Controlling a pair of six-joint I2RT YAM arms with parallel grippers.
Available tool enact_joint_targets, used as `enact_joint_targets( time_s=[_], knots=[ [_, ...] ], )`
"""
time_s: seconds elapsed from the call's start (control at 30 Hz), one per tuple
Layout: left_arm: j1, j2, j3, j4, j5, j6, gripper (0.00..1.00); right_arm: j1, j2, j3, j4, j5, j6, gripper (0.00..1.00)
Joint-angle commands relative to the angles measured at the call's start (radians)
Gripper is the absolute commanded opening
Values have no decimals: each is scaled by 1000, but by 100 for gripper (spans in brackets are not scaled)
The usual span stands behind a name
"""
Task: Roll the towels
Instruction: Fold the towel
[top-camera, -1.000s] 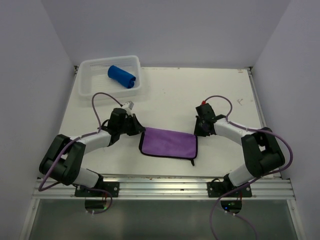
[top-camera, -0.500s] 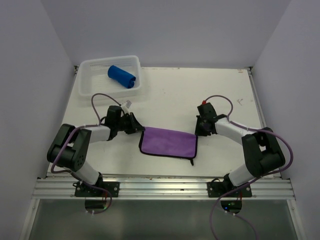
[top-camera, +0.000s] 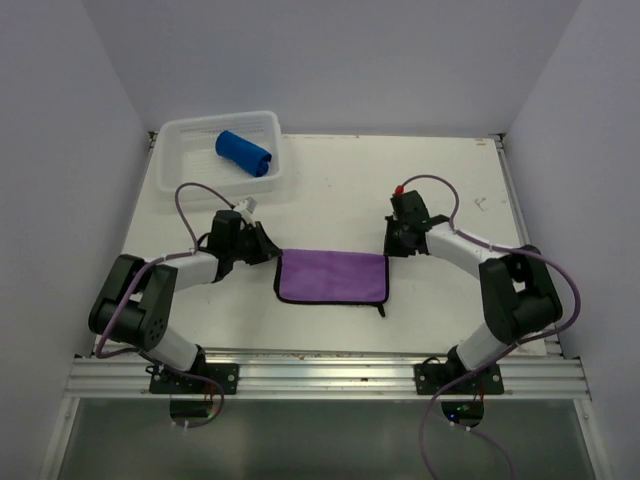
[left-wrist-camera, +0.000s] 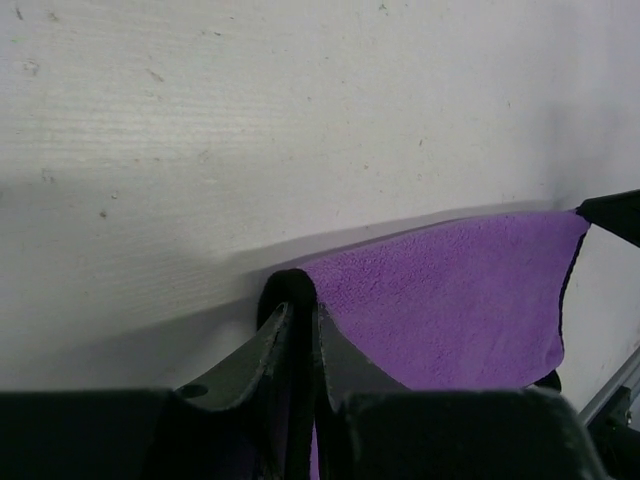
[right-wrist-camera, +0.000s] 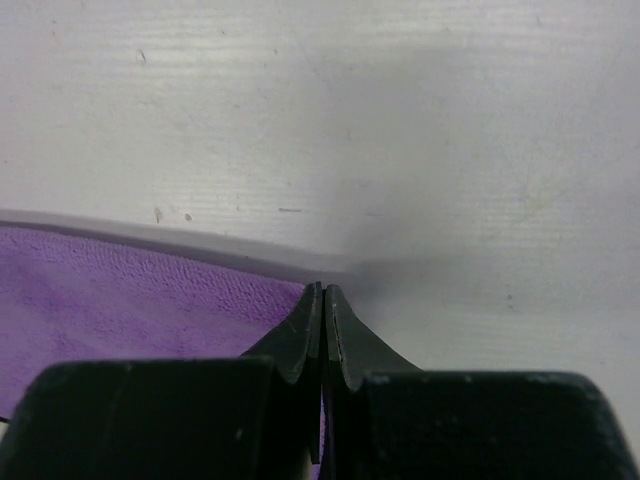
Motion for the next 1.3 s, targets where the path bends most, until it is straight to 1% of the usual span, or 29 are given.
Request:
enact_joint_targets(
  time_s=[0.0,0.17,0.23,0.27,0.3,0.37,0.4,0.47,0.5,0.53,0.6,0.67,0.7,0.73,0.77,0.8,0.9,0.93,0.97,1.07,1.27],
  knots=[
    [9,-36,-18,-13,-95,43,17,-4,52,93,16,-18,-58,0],
    [9,-30,-35,-27,-163,43,20,-4,165,199,-1,-28,-95,0],
    [9,-23,-38,-27,-178,45,20,-6,189,262,-7,-28,-92,6],
    [9,-11,-37,-27,-186,48,20,-4,206,284,-15,-54,-95,10],
    [9,-2,-33,-29,-187,51,20,-6,213,332,-24,-51,-103,17],
    [7,24,-24,-46,-186,52,21,-6,216,391,-95,0,-113,25],
    [9,30,-21,-50,-186,52,21,-7,203,432,-118,2,-132,33],
    [9,41,-23,-56,-190,52,21,-7,172,446,-155,1,-137,40],
    [9,40,-24,-56,-196,54,21,-6,132,437,-164,2,-135,46],
    [9,38,-33,-56,-204,54,21,-6,112,427,-181,7,-133,48],
    [9,24,-40,-56,-219,51,21,-7,68,362,-202,27,-103,49],
    [9,7,-46,-59,-223,45,21,-7,-4,296,-211,7,-71,49],
    [9,0,-49,-59,-223,40,21,-7,-27,220,-205,-28,-36,48],
    [9,-16,-55,-61,-223,33,21,-7,-78,181,-199,-28,-16,48],
    [9,-25,-61,-61,-221,31,21,-7,-102,140,-188,-60,26,47],
    [9,-37,-67,-59,-223,25,21,-7,-127,64,-176,-92,44,47],
    [9,-85,-112,-40,-221,14,21,-9,-195,-53,-106,-157,101,47],
    [9,-108,-136,-33,-219,9,21,-7,-202,-72,-74,-207,112,47],
    [7,-120,-150,-29,-218,8,21,-6,-213,-86,-66,-222,123,47],
    [-3,-154,-193,-18,-229,-6,21,-4,-235,-127,-34,-229,133,47],
    [-54,-172,-244,-7,-253,-33,22,-6,-221,-183,42,-255,146,48]
  ],
)
